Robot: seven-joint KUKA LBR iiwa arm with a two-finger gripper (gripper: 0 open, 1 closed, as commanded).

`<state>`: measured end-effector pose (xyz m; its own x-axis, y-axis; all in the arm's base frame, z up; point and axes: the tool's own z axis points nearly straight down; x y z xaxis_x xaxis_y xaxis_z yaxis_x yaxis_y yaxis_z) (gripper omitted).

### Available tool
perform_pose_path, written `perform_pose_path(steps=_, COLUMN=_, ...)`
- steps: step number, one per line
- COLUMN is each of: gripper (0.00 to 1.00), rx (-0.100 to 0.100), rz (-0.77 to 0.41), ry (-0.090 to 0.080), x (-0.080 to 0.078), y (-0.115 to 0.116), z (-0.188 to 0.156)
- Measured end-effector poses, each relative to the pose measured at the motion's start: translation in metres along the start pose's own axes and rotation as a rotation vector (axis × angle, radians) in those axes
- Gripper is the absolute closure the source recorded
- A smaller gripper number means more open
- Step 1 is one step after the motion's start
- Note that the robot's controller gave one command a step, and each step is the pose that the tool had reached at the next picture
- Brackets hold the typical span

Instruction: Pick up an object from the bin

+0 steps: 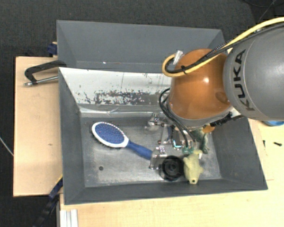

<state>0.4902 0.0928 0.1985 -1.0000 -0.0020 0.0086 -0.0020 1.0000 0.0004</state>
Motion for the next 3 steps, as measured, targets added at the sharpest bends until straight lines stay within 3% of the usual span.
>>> perform_pose_path(steps=1, gripper=0.00, rx=0.001, rz=-0.018, ry=-0.009, x=-0.048, y=-0.048, z=0.125)
perform_pose_path(steps=2, gripper=1.00, rx=-0.001, rz=-0.020, ry=-0.014, x=-0.049, y=-0.047, z=0.121)
perform_pose_path(steps=3, gripper=1.00, rx=-0.002, rz=-0.032, ry=-0.023, x=-0.073, y=-0.033, z=-0.018)
